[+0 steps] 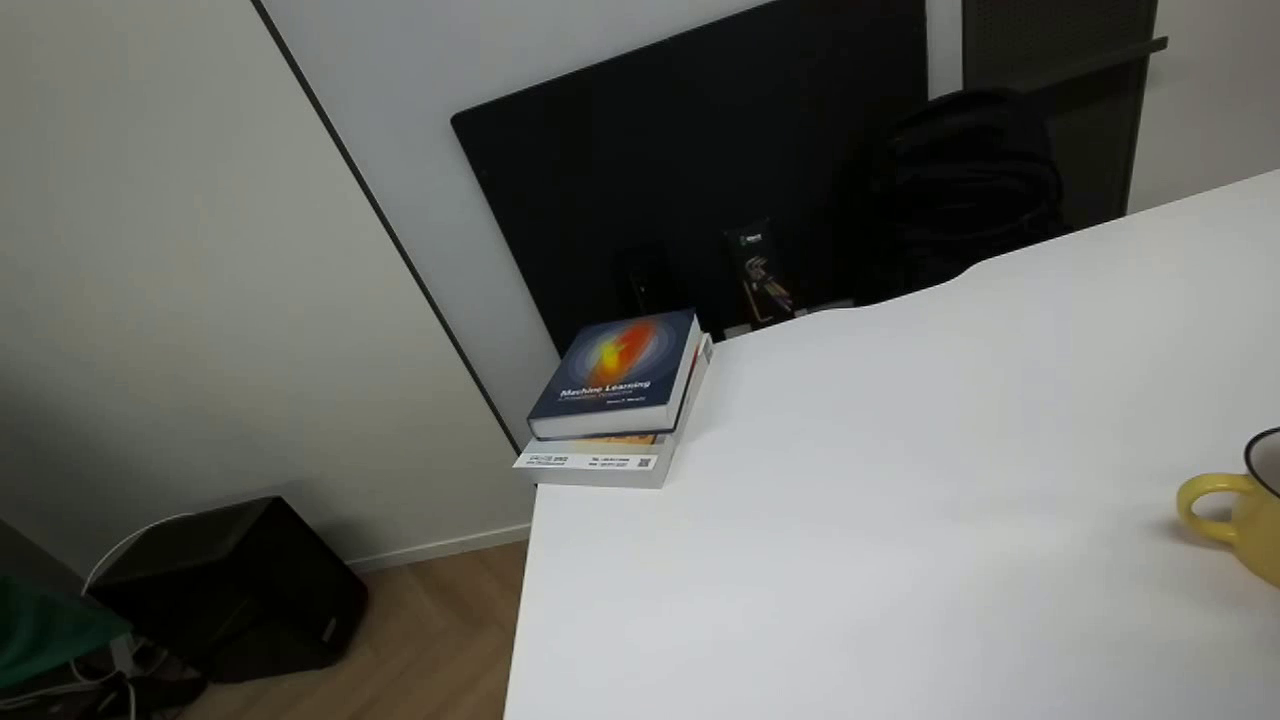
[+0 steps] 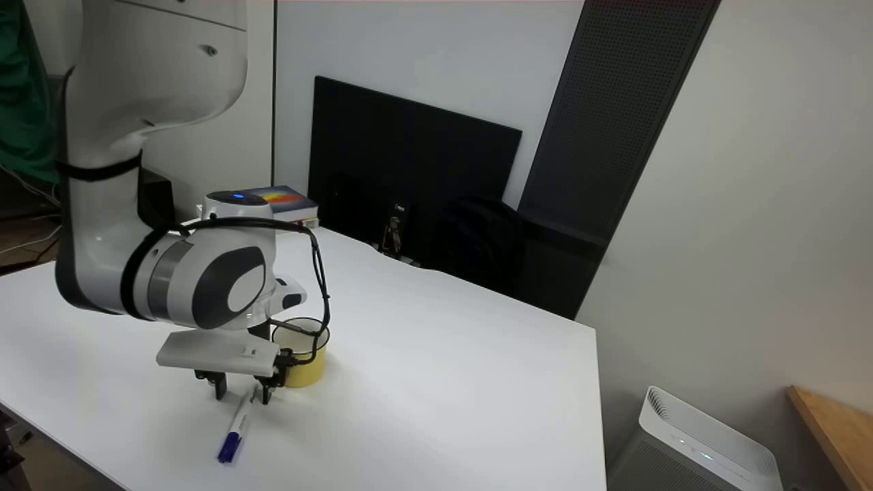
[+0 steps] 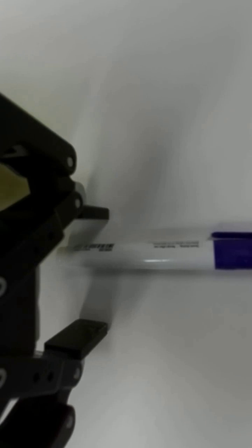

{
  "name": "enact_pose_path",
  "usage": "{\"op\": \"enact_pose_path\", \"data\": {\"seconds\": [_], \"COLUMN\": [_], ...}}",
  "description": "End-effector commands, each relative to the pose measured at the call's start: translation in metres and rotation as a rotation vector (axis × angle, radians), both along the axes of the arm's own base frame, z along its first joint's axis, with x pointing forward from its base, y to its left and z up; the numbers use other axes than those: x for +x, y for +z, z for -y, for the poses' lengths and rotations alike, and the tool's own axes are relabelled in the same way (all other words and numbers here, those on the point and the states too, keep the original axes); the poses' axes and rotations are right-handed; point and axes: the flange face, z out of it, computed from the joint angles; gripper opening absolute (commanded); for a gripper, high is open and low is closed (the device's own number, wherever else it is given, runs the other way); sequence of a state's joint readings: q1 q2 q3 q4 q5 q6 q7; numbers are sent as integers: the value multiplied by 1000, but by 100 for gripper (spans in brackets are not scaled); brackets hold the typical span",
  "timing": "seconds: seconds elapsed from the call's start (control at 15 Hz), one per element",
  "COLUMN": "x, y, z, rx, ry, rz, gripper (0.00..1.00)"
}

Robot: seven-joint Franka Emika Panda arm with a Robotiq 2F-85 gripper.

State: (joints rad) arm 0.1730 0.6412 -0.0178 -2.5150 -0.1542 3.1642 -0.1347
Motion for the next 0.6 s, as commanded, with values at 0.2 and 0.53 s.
{"op": "enact_pose_path", "data": {"seconds": [0.2, 0.53], "x": [8, 11], "y": [-5, -2], "z": [5, 19], "rx": [7, 7], "ry": [-29, -73], "rz": [7, 2], "gripper": [27, 5]}}
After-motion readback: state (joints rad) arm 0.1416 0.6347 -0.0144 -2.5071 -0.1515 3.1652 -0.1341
